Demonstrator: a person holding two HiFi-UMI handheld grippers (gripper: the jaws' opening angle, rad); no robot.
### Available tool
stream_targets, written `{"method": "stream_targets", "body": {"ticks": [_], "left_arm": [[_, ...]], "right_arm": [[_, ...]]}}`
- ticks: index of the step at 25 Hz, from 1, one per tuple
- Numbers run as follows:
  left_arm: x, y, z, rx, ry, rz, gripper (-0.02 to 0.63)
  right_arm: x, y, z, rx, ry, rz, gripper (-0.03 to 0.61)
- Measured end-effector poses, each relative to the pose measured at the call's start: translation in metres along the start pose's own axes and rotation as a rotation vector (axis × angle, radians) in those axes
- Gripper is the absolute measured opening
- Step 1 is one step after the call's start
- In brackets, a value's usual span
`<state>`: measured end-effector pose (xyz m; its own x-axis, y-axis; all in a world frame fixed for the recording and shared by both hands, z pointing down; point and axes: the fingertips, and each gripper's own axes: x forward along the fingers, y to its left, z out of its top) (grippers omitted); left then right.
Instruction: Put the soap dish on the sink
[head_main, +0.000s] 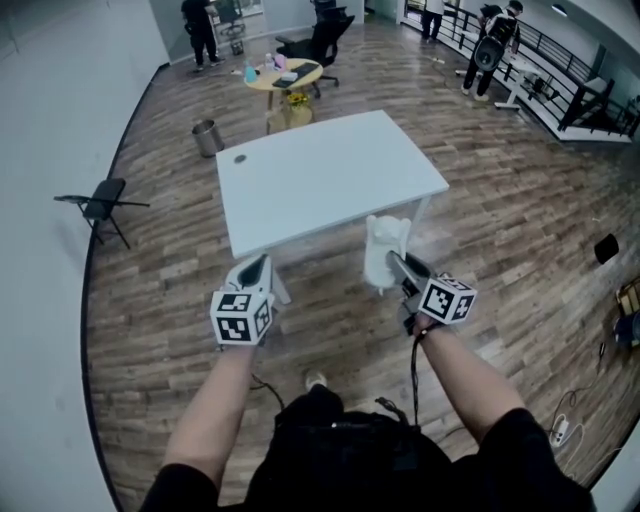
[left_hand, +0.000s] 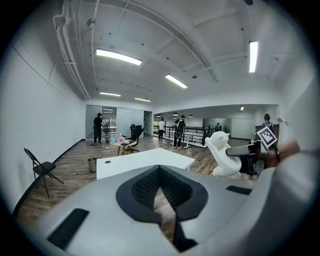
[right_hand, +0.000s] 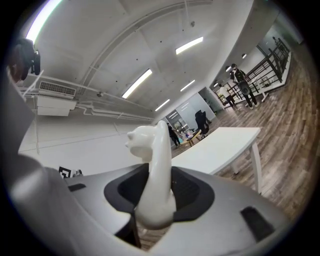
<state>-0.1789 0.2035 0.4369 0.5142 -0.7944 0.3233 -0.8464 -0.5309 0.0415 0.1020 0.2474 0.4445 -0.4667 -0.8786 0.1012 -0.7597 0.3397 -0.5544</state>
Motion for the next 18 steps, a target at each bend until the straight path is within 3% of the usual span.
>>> {"method": "stream_targets", "body": {"ticks": [18], "left_arm": [[0.079,0.084,0.018,-0.007,-0.004,-0.080,-0.011]], "right_arm": [[0.101,-0.014,0.014,-0.014,-0.018,-0.067,0.144]]}}
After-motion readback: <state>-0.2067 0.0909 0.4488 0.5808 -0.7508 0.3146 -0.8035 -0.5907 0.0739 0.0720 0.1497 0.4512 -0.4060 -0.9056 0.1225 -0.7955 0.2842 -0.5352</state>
